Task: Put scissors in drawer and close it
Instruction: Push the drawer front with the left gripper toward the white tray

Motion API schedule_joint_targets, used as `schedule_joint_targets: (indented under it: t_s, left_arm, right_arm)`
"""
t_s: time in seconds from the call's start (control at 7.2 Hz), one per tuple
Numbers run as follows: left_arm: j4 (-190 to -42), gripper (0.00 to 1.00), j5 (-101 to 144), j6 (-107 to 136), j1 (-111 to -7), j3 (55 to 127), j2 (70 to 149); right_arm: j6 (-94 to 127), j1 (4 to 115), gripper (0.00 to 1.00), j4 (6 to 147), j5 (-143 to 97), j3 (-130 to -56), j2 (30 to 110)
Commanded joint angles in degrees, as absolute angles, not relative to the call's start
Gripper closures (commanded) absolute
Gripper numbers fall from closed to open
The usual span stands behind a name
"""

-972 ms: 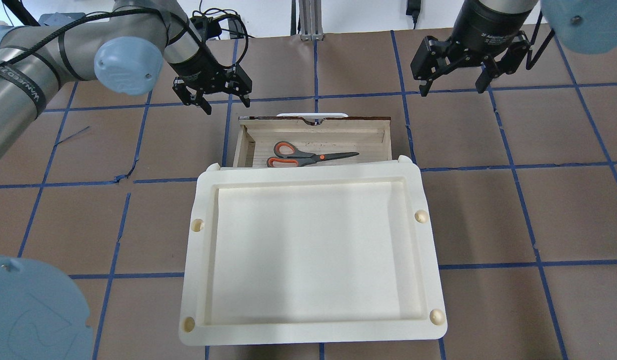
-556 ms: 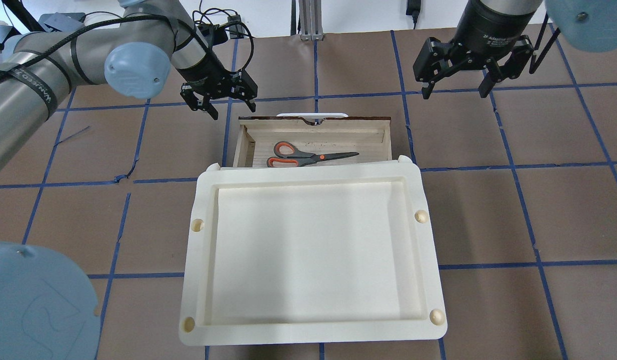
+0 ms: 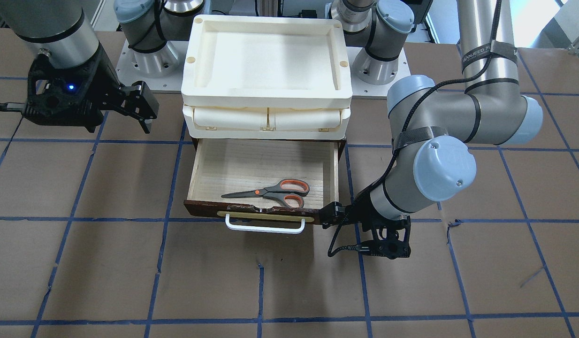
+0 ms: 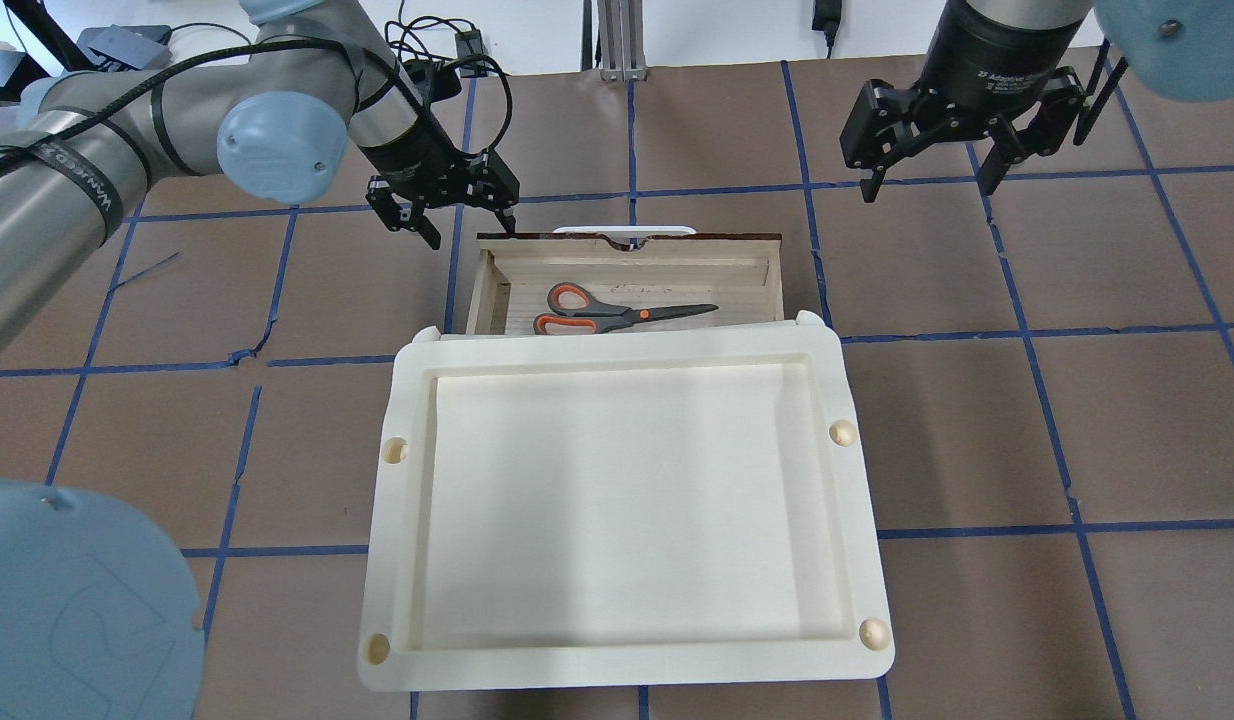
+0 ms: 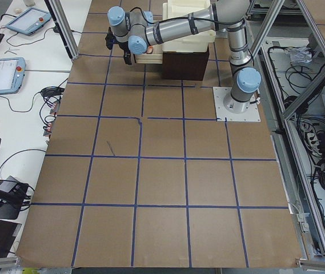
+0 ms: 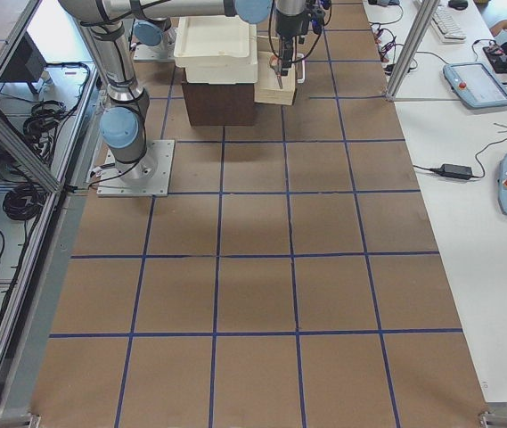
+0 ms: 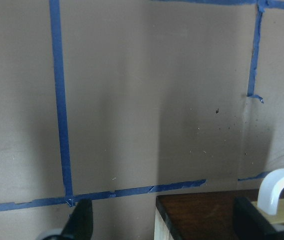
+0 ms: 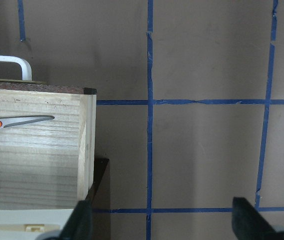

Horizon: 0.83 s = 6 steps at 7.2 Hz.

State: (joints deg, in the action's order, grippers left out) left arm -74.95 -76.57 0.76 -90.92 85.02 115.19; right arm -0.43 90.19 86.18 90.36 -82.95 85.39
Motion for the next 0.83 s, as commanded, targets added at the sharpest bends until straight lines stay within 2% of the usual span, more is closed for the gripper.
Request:
schedule_joint_targets:
  t_s: [0.0, 0.69]
  left_arm:
    - [-78.1, 0.00, -76.7, 0.9, -91.3, 85.3, 113.9]
    - [-83.8, 0.00, -77.3, 0.8, -91.9, 86.5, 110.7]
  right_arm:
    - [-0.5, 90.3, 0.00, 86.0, 90.1, -83.0, 85.4]
    - [-1.1, 90.3, 0.00, 86.0, 90.1, -83.0, 85.3]
